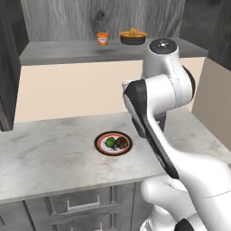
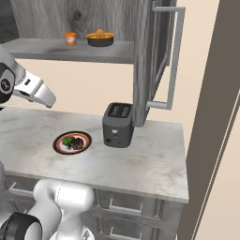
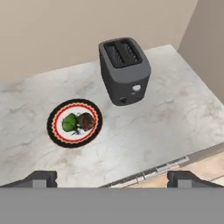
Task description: Pick the avocado and bread from the counter and place them on the plate. Then pick the jam from the cabinet and place it next to the plate. Lastly close the cabinet door.
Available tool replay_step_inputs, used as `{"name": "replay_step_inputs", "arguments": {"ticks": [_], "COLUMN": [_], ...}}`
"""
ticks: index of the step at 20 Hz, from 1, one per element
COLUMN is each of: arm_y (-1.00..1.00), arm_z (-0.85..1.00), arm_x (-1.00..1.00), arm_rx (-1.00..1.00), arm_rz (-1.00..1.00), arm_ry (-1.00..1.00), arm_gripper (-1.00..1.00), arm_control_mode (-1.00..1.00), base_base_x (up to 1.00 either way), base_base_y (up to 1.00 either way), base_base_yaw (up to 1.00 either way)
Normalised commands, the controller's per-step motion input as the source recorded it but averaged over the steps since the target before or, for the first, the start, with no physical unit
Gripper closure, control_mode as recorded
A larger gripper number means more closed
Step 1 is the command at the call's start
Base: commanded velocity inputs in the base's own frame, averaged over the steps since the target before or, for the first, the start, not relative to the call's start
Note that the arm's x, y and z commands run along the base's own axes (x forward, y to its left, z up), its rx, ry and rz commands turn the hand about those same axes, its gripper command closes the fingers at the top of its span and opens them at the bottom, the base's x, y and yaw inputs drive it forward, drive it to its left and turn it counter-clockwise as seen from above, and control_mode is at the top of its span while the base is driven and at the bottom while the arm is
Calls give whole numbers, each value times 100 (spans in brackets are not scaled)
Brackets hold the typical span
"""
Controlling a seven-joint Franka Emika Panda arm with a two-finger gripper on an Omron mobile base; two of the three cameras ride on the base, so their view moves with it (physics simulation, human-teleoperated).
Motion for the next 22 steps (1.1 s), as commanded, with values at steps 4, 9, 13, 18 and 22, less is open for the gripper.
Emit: {"name": "replay_step_inputs", "arguments": {"ticks": [4, 9, 13, 18, 22], "arm_y": [0, 0, 0, 6, 17], "arm_z": [42, 38, 43, 41, 39], "arm_x": [-7, 0, 6, 17, 16], "arm_rx": [0, 0, 0, 0, -6], "arm_rz": [0, 6, 12, 13, 8], "arm_ry": [-15, -18, -1, 0, -2], "arm_gripper": [-100, -100, -100, -100, -100], "arm_control_mode": [-100, -100, -100, -100, -100], "base_base_x": [0, 0, 0, 0, 0], "base_base_y": [0, 0, 0, 0, 0], "base_base_yaw": [0, 0, 0, 0, 0]}}
